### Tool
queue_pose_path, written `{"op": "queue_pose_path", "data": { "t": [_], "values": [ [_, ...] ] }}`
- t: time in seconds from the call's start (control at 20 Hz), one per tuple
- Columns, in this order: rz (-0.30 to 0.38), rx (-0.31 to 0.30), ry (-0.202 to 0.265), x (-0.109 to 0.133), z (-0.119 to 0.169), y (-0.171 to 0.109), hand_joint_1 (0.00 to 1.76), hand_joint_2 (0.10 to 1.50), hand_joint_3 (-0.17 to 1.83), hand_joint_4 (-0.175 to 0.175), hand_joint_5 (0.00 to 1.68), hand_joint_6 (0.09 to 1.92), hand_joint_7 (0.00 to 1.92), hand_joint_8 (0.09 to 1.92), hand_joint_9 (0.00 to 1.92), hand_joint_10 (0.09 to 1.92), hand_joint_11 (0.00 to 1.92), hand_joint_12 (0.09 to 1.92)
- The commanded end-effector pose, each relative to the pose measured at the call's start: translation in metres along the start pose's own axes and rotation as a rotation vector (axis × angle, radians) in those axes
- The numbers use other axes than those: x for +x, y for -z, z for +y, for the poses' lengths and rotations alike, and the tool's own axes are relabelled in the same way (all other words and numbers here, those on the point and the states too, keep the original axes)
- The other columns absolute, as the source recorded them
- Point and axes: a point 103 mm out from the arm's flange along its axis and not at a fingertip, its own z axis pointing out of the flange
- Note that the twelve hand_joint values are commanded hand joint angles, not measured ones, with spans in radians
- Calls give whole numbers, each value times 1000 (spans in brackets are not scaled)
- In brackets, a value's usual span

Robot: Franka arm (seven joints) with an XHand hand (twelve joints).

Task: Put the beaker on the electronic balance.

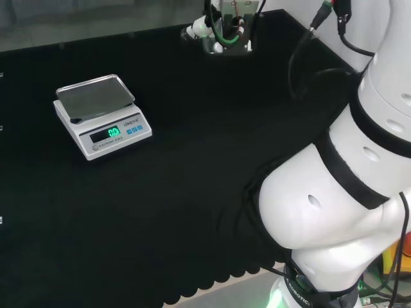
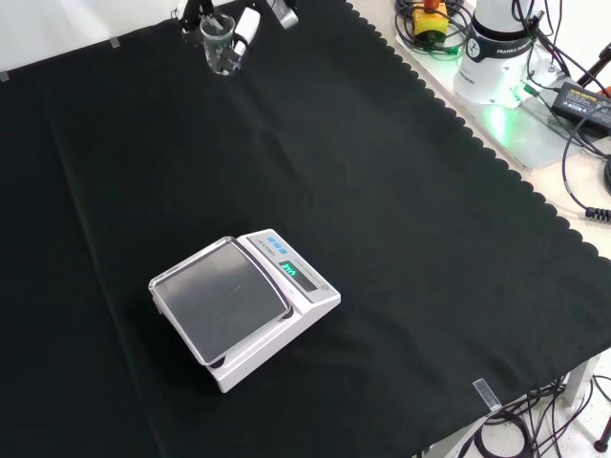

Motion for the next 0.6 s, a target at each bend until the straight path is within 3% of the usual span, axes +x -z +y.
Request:
{"op": "queue_pose_path", "data": {
  "t": [0.05,0.4,0.6],
  "values": [
    [-6,16,-8,5,-1,-6,1033,880,608,-175,1408,727,1799,448,1920,460,1660,709],
    [-42,24,15,23,5,-7,1034,881,604,-175,1410,725,1801,447,1920,464,1661,709],
    [-1,34,55,41,11,-19,1035,882,602,-175,1412,724,1803,447,1920,466,1661,709]
  ]
}}
